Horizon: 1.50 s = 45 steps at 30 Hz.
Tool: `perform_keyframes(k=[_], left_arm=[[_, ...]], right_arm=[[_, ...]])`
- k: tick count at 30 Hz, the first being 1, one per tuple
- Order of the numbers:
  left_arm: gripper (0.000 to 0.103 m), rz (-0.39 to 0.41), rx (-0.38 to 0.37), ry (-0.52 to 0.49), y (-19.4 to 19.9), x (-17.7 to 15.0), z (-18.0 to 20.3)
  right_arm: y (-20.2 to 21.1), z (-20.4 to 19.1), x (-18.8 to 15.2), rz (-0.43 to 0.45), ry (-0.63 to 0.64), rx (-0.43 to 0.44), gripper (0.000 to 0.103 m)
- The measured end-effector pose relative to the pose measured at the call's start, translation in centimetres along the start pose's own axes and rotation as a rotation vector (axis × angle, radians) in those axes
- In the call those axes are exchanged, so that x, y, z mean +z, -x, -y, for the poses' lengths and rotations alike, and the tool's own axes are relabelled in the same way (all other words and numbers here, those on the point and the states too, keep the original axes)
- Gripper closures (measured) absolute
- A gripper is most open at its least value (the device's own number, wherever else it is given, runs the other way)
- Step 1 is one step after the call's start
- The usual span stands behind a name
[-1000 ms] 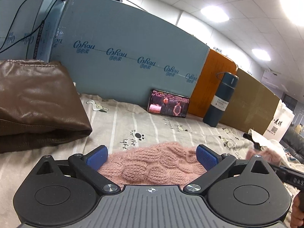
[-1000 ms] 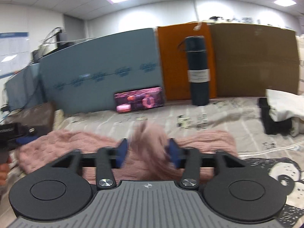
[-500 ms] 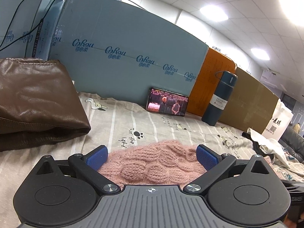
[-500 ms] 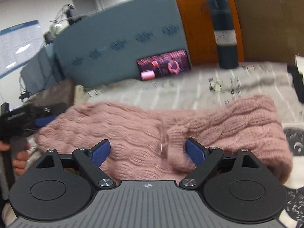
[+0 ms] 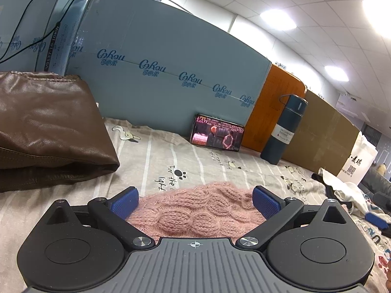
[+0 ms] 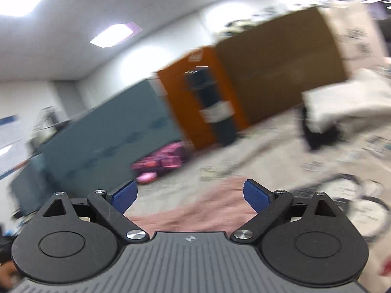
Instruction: Fold clothes
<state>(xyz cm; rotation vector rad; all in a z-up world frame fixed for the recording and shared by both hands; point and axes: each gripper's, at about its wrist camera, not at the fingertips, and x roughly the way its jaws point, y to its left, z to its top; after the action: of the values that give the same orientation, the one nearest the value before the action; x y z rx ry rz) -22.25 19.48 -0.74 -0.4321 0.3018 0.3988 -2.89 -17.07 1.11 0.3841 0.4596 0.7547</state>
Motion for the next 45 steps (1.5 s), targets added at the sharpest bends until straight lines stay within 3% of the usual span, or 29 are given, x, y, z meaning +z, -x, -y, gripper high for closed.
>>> perform_keyframes(k=[4,7,9,12,14,17,20,26,32,36,41,45], left_arm=[[0.002,-0.001,0.005,-0.003,-0.1,0.0,0.1],[0.002,-0.002,0.007,-0.002,-0.1,0.0,0.0],[0.002,-0.002,0.006,0.000,-0.1,0.0,0.0],[0.002,-0.002,0.005,0.001,-0.1,0.0,-0.1],[0.002,-0.002,0.004,0.002,-0.1,0.0,-0.1],[0.002,-0.001,0.001,0.007,-0.1,0.0,-0.2],[0.002,-0.001,-0.004,0.010,-0.1,0.0,-0.2],[0.002,0.008,-0.022,0.009,0.1,0.0,-0.1],[0.002,-0.008,0.019,-0.074,0.8,0.2,0.7],[0.002,-0.038,0.135,-0.138,1.2,0.1,0.6],[0.002,-0.160,0.222,-0.204,-0.9,-1.0,0.8],[0.002,-0.043,0.181,-0.141,1.1,-0.1,0.3]], right_arm=[[-1.2,2.4,-0.4,-0.078,-0.129,-0.106,0.009],[-2.5,3.1,-1.2,-0.141,-0.189,-0.107,0.011],[-3.2,2.5,-1.6,-0.150,-0.160,-0.117,0.012],[-4.3,0.7,-1.9,-0.184,-0.068,-0.139,0.030],[-4.6,-0.2,-2.2,-0.184,-0.034,-0.136,0.053],[-4.2,-1.0,-2.1,-0.142,0.009,-0.094,0.072],[-3.2,-1.9,-1.4,-0.062,0.090,-0.080,0.078],[-1.9,-1.5,0.7,0.049,0.169,-0.161,0.082],[-2.0,-0.6,1.4,0.064,0.198,-0.237,0.082],[-1.8,-2.1,1.2,0.089,0.228,-0.195,0.082],[-1.5,-6.2,0.2,0.131,0.354,-0.089,0.082],[-1.3,-10.3,-1.4,0.162,0.499,0.002,0.082]])
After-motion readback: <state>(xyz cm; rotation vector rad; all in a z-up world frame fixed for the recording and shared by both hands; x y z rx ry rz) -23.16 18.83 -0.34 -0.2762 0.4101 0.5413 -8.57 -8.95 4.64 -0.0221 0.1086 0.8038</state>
